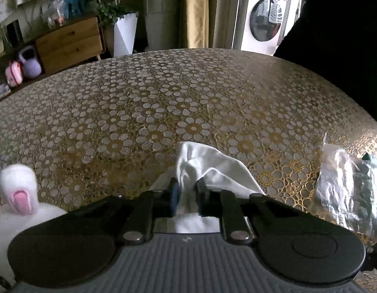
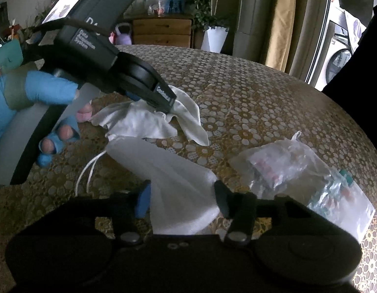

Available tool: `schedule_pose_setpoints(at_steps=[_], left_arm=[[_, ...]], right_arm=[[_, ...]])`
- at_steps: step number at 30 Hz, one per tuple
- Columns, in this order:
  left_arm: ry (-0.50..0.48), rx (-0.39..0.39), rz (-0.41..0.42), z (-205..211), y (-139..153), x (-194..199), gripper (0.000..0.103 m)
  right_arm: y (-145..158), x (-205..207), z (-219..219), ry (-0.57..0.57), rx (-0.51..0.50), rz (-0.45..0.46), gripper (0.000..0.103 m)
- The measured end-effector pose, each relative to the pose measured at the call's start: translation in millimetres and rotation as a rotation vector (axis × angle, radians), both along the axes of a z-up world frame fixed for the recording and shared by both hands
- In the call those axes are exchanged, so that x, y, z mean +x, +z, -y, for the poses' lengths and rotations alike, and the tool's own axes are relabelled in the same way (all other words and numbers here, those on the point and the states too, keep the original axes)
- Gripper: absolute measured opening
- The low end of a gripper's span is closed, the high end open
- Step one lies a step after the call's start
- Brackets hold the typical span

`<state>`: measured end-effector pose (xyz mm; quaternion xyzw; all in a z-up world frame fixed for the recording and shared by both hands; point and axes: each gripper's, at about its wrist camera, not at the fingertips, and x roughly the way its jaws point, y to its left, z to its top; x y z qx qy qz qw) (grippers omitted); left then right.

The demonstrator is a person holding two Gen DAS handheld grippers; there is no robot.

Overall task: Organize soft objects
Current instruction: 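Grasp the white cloth with the left tool while the right tool grasps the white mesh drawstring bag, then lift and carry the white cloth and mesh bag with both tools over the red box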

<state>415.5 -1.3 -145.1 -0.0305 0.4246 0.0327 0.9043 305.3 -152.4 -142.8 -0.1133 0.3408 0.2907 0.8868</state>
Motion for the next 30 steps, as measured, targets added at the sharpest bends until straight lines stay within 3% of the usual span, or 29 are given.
schedule_pose_setpoints(at_steps=[3, 5, 11, 30], left_arm=[[0.008, -0.022, 0.000, -4.8, 4.5, -4.4, 0.012], [-0.001, -0.018, 0.003, -2.3, 5.7, -7.8, 0.012], [-0.022, -0.032, 0.021, 2.7, 18.0, -26.7, 0.012], [-0.093, -0.098, 0.102, -1.9, 95.7, -118.6, 0.012]], right_arm=[[2.8, -2.6, 5.3, -0.016, 0.016, -0.005, 0.038], [4.8, -5.0, 10.4, -0.030, 0.032, -0.010, 0.026], [15.3, -16.5, 31.2, -0.073, 0.081, -0.023, 0.015], [85.0, -82.1, 75.0, -0.104, 0.192, -0.008, 0.012]])
